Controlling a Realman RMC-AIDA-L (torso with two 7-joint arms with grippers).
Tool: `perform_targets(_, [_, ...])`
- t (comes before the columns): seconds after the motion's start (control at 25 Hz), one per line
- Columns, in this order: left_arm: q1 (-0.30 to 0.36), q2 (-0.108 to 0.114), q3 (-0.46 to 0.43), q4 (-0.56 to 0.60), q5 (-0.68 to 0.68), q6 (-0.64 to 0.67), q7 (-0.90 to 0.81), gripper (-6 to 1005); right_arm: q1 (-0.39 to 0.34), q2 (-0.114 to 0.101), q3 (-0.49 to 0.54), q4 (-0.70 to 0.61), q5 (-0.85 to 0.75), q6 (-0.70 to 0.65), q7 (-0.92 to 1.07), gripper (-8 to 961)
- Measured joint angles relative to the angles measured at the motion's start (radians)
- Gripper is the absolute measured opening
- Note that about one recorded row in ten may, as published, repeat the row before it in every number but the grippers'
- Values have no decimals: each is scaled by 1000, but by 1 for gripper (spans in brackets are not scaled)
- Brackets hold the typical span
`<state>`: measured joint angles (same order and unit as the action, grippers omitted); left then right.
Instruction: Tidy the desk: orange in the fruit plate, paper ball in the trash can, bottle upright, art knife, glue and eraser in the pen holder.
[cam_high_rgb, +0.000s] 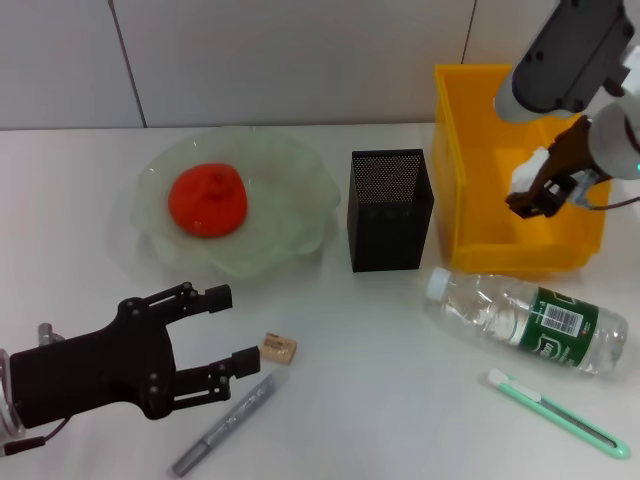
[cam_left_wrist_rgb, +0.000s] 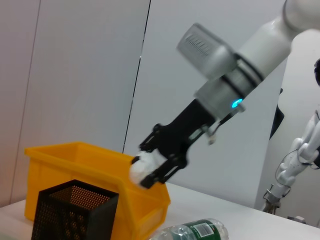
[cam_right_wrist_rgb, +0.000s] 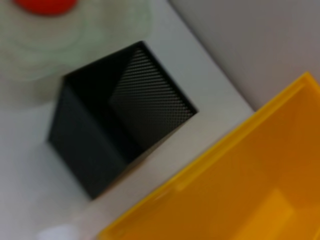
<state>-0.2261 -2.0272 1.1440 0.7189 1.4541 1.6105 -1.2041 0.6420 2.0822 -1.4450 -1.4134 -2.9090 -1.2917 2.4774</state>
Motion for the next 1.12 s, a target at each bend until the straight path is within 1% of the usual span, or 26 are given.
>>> perform_targets(0.12, [-1,0,2,0,0,2,0,808,6,0,5,109,2,141,-1,662])
perform_targets(0.2, [0,0,1,-1,0,2,0,808,8,-1,3,147,2,205,-2,670])
perform_targets(0.44, [4,3,-1,-6,0,12,10,808,9,0,3,163,8,248,-2,695])
perform_targets(0.56, [5,6,-4,-13,0,27,30,808,-1,-1,8,150,42,241,-2,843])
perform_targets(0.6, [5,7,-9,-19,0,32,36,808,-5,-1,11,142,56,234,-2,843])
perform_targets(0.72, [0,12,-44,-48,-1,56,45,808,-32,-2,45,64,130,143,-18,842])
perform_targets(0.76, [0,14,-55,-55,-1,60,46,808,-56,-2,82,-4,194,46,-48,841])
perform_targets(0.8, [-1,15,-66,-61,-1,63,44,808,-56,-2,82,-4,194,46,-48,841])
perform_targets(1.0, [6,19,-129,-71,-2,64,10,808,-138,-2,215,-183,378,-206,-129,840])
perform_targets(1.12, [4,26,-155,-81,-2,57,-10,808,-184,-1,316,-238,514,-319,-196,839])
